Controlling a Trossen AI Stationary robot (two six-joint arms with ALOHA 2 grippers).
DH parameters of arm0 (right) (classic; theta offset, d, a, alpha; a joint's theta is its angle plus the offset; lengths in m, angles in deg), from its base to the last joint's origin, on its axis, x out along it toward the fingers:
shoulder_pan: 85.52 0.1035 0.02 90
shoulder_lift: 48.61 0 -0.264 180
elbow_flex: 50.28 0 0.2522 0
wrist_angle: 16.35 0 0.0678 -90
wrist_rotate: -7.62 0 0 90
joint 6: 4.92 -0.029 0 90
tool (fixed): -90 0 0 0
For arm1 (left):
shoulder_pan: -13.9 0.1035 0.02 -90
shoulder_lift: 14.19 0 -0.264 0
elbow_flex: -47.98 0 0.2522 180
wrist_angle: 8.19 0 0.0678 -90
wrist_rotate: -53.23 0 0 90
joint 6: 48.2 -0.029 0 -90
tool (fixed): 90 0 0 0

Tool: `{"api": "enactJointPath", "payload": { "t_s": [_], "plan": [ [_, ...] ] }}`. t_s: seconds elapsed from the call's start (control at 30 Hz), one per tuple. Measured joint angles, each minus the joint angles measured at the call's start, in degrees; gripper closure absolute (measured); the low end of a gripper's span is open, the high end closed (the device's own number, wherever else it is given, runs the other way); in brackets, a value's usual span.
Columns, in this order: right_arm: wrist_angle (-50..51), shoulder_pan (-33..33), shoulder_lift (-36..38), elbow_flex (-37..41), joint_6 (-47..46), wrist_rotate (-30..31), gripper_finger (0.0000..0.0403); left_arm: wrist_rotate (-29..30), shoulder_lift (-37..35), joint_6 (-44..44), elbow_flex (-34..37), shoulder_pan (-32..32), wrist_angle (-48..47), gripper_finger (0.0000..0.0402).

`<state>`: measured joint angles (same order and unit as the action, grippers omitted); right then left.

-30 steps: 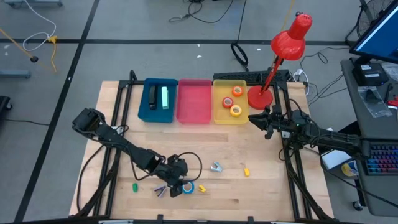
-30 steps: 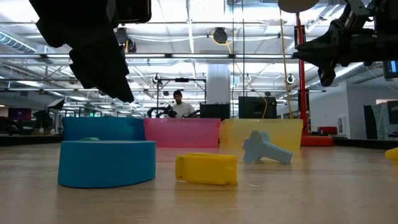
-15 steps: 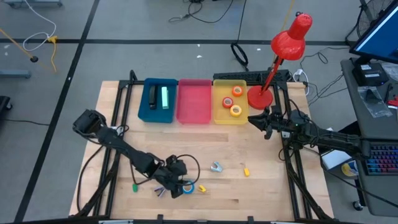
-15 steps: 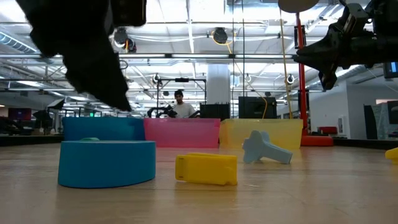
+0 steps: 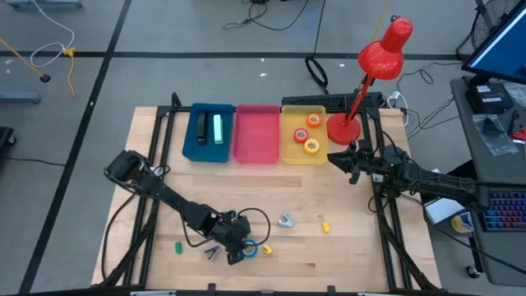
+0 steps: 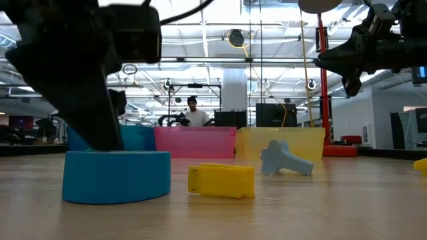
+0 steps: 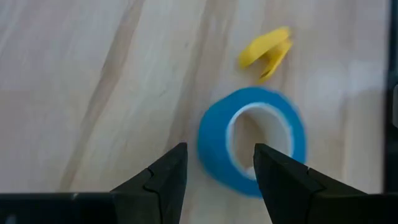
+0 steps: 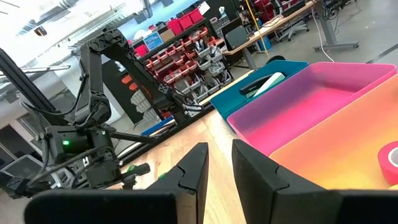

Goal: Pick and place Stapler, Stapler remover, tape
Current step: Put the blue tape into the yellow bin

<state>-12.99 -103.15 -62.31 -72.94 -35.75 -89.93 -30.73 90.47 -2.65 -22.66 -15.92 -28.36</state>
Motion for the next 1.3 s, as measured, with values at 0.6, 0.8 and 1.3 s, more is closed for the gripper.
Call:
{"api": "enactJointPath", "payload": {
  "t_s": [0.6, 0.8, 1.3],
  "plan": [
    [0.0, 0.0, 0.0, 0.0, -0.3, 0.2, 0.0339, -2.1, 0.3, 1.6, -0.1, 1.9, -1.9, 0.0215],
    [0.0, 0.0, 0.0, 0.0, -0.9, 0.7, 0.0339, -3.4, 0.4, 0.7, -1.2, 2.5, -4.0, 0.0216],
    [0.0, 0.0, 0.0, 0.0, -1.5, 1.8, 0.0339, -3.0, 0.3, 3.1, -2.0, 2.8, -8.2, 0.0216]
  ]
}}
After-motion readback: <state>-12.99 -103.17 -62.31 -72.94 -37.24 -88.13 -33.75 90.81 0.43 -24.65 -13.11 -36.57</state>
